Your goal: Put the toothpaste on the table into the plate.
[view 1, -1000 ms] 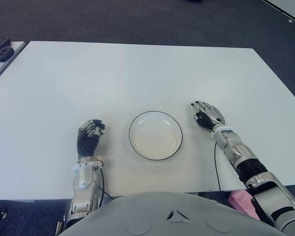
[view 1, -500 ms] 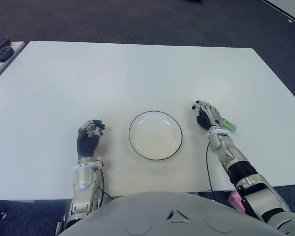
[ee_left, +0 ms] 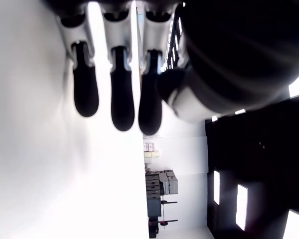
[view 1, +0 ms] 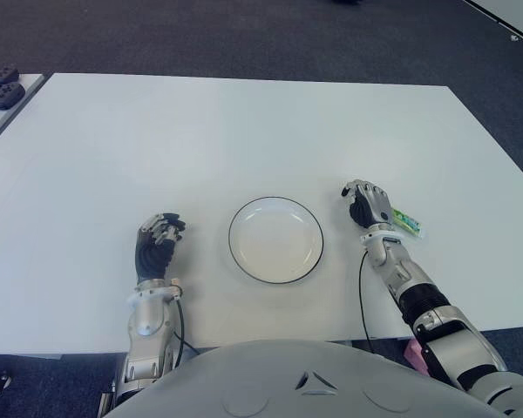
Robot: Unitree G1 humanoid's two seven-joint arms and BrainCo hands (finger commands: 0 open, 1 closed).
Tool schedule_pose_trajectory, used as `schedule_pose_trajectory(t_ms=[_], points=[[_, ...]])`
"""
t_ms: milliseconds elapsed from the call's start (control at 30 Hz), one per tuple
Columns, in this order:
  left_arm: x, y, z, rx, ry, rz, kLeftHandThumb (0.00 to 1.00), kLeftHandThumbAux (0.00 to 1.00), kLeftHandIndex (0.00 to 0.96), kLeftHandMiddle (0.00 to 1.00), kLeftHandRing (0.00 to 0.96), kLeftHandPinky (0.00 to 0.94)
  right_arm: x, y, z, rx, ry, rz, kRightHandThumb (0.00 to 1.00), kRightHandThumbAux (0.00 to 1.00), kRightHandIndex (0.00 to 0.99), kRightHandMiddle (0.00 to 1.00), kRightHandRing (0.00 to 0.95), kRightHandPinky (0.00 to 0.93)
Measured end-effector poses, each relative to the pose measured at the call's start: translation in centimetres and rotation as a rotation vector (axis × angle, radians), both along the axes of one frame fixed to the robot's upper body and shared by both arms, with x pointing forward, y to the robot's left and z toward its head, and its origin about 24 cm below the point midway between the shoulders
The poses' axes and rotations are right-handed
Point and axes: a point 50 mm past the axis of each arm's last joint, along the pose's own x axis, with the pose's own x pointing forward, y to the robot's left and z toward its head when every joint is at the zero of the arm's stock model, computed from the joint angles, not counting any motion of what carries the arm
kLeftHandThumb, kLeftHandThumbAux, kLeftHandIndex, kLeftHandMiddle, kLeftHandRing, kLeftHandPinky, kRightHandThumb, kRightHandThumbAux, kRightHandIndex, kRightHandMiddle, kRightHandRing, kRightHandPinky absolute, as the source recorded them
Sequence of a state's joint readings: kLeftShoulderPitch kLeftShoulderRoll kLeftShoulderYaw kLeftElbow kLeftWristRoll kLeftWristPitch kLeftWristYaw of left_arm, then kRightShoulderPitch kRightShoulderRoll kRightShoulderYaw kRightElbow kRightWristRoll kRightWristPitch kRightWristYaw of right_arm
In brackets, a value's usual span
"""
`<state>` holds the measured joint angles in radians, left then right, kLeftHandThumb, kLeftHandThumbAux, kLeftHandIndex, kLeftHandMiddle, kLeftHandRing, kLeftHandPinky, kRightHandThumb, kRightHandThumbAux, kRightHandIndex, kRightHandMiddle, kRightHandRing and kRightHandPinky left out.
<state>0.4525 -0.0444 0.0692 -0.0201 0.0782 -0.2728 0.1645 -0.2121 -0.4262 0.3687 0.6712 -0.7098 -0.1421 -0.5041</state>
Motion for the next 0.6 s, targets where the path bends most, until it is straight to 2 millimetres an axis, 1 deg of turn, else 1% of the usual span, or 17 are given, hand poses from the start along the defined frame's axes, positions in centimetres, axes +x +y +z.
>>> schedule_pose_trajectory(t_ms=[133,600], points=[[0.0,0.01,0.0,0.0,0.002,0.0,0.705,0.721,0.428,0.498,0.493,0.497,-0.05,0.09,0.01,0.009,-0.023,0.011,1.0,0.673,0.431,0.413,0.419,0.478],[0.0,0.07,0.01,0.0,0.006,0.003,0.706,0.72,0.429,0.497,0.485,0.475,-0.13,0.38,0.05,0.069,-0.079,0.039,1.0,0.671,0.434,0.442,0.422,0.473]])
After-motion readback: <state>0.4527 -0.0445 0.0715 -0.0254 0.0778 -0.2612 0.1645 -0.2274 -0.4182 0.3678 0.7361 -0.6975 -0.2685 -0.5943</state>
